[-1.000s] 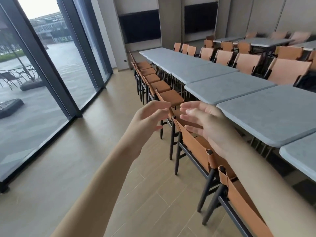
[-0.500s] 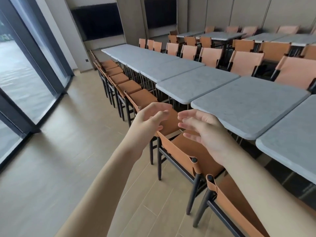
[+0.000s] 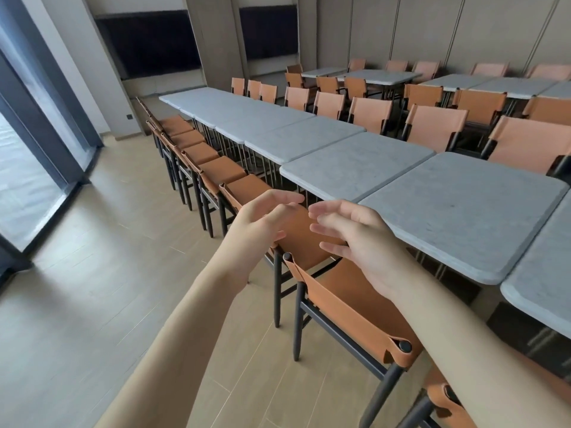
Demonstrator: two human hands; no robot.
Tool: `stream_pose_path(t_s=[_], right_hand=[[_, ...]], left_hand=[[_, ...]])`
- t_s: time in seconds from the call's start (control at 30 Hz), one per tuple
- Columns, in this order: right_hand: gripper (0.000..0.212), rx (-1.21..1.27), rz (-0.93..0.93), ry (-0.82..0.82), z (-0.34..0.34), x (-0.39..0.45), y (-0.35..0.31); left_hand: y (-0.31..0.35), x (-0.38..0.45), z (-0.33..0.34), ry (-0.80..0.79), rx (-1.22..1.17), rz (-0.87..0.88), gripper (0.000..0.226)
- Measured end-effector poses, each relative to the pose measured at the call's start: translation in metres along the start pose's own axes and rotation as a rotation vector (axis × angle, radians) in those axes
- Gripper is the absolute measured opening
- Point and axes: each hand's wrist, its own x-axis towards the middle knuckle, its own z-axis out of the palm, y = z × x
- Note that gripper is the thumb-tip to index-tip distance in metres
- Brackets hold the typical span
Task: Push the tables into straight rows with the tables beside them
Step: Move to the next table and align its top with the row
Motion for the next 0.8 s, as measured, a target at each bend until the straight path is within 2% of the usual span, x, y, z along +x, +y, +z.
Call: stream_pose_path(t_s=[0.13,0.4,0.63,0.8], right_hand=[[0.019,-0.003,-0.021,-0.021,0.036,0.04,-0.002],[0.019,-0.03,-0.004,-0.064,0.077,0.115,0.003],[0.019,-0.009,0.047,-0.032,0.08,0.203,0.02],[0.019,0.041,0.043,0.022,0.059,0.286,0.027]], left_hand=[[-0.014,0.031,-0.041,-0.01,-0.005,0.004,0.016],[-0.045,0.088,-0.094,-0.004,0.001,-0.015,0.018],[-0.079,0.171,-0.106,-0.042,0.02,-0.065,0.018],[-0.087,0.267,-0.103,-0.068,0.066,-0.071,0.019]])
